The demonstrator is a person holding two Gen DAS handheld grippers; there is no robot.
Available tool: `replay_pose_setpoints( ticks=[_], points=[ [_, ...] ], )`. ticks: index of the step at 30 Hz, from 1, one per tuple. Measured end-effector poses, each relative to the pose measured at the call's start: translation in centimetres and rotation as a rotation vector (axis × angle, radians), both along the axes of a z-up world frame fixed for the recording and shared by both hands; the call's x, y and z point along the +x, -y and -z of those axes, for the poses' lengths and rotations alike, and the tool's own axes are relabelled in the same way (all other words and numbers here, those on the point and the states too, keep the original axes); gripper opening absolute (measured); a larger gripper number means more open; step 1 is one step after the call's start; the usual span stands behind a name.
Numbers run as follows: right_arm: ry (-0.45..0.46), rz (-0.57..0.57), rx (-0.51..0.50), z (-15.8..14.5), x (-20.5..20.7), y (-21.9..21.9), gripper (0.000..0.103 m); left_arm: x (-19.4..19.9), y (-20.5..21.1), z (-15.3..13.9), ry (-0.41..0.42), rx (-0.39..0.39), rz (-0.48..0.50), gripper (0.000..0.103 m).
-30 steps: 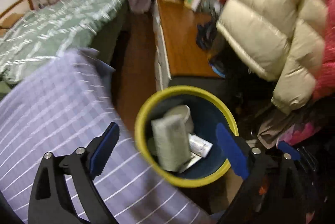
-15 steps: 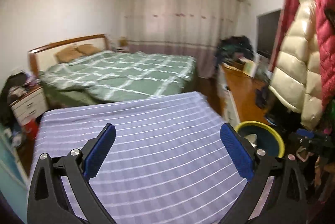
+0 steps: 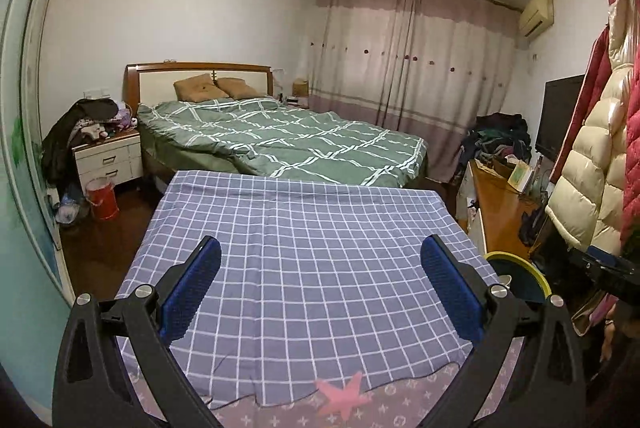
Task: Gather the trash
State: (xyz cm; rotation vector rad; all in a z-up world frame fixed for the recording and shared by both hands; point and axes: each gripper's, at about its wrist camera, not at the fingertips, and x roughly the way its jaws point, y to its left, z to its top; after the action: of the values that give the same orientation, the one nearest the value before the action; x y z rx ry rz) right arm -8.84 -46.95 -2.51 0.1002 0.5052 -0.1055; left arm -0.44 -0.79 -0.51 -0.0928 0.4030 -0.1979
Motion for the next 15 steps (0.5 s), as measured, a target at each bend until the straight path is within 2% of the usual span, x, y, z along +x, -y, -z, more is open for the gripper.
replay_pose_setpoints(
  ticks=[8,15],
  points=[
    [-0.018,-0.020,0.018,0.5,-0.5,-0.6,0.079,-1.9,-0.2,0.5,-0.012,0.010,-0.013,0.098],
    [-0.017,-0.025,0.021,0.5,-0.3,-0.9,0.080,-2.1,-0.8,0.7,-0.025,-0.016,-0.023,0.098]
  ],
)
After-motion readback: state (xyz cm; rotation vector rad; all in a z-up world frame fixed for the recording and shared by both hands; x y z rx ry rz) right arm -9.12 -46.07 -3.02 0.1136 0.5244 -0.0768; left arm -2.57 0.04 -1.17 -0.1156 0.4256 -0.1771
